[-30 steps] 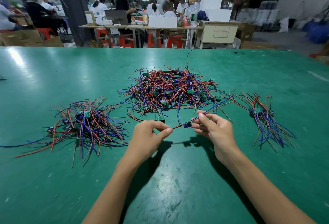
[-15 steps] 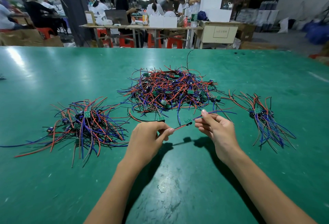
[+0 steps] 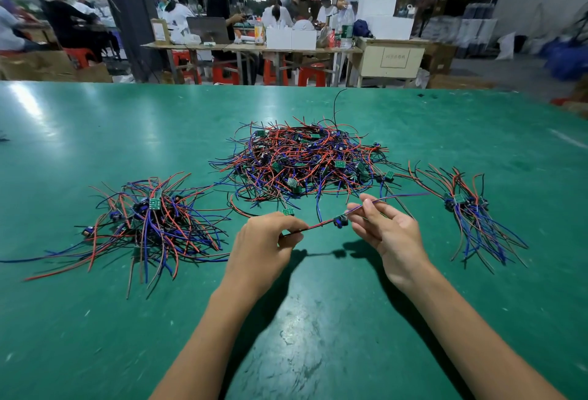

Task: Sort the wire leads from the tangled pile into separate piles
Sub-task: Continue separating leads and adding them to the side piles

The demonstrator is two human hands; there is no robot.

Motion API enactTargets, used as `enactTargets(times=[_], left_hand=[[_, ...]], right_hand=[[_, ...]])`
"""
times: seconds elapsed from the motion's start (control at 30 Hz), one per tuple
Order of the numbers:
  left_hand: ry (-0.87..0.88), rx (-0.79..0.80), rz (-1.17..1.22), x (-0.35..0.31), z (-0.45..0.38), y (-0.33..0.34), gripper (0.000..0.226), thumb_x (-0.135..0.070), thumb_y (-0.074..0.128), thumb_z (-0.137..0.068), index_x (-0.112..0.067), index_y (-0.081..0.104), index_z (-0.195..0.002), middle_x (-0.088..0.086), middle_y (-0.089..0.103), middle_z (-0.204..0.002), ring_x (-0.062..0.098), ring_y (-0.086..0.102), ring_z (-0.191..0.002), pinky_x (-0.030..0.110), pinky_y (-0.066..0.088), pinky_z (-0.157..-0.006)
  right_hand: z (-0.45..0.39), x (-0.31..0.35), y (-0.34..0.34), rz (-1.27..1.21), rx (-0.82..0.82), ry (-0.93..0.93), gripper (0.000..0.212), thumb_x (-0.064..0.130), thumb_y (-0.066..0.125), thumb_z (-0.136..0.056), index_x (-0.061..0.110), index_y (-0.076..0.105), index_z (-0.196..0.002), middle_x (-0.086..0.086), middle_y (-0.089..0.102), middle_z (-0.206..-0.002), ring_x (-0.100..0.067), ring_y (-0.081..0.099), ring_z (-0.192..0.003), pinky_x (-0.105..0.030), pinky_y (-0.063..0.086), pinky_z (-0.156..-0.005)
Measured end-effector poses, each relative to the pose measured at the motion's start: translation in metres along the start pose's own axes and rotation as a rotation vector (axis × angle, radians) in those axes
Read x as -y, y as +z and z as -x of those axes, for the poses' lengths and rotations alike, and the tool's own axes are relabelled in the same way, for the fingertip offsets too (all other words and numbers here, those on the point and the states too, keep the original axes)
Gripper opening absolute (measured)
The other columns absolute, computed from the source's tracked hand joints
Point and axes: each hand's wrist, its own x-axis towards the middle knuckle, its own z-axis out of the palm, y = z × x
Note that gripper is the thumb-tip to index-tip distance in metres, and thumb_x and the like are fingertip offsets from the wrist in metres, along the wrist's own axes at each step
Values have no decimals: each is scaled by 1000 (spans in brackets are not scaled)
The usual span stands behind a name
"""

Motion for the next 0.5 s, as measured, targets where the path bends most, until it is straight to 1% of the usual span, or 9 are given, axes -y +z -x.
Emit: enactTargets(times=[0.07,0.13,0.23,0.33,0.4,0.5], left_hand=[[0,12,-13,1,1,2,25,-6,74,-87,-23,78,-104,-11,74,-91,10,63,-72,36,54,-73],[-10,7,4,1,1,3,24,-7,73,-87,-22,78,-105,-9,75,-92,10,62,-71,36,55,-74],[9,-5,-56,-3,2,2,19,-16,72,-91,-25,77,-107,-9,77,-97,15,69,-85,36,55,-77],[46,-51,-136,-8,4,-1,17,-22,71,-92,-28,77,-106,-12,77,-98,16,71,-89,36,55,-76],[65,-88,-145,-10,4,-2,14,-23,72,-92,-27,78,-104,-11,78,-95,17,72,-88,36,54,-76],[83,-144,-174,-10,3,-2,9,-25,73,-92,-25,79,-98,-8,78,-87,20,72,-79,40,53,-75]], right_hand=[[0,1,-1,21,-8,-15,11,14,61,-99,12,66,-108,-6,79,-91,-16,77,-84,-19,58,-64],[0,1,0,69,-35,-50,10,14,60,-100,13,67,-108,-4,78,-88,-16,77,-83,-20,58,-63],[-1,1,1,140,-84,-132,9,14,61,-100,13,68,-105,-2,78,-82,-15,76,-74,-21,58,-58],[-2,0,1,163,-108,-176,8,15,64,-98,12,68,-103,-3,78,-79,-17,75,-68,-23,58,-54],[-3,0,0,157,-110,-179,8,15,64,-98,11,68,-103,-4,78,-79,-19,76,-69,-24,57,-53],[-5,-1,-1,130,-109,-171,8,15,65,-97,9,66,-102,-7,78,-80,-22,77,-73,-24,57,-54]])
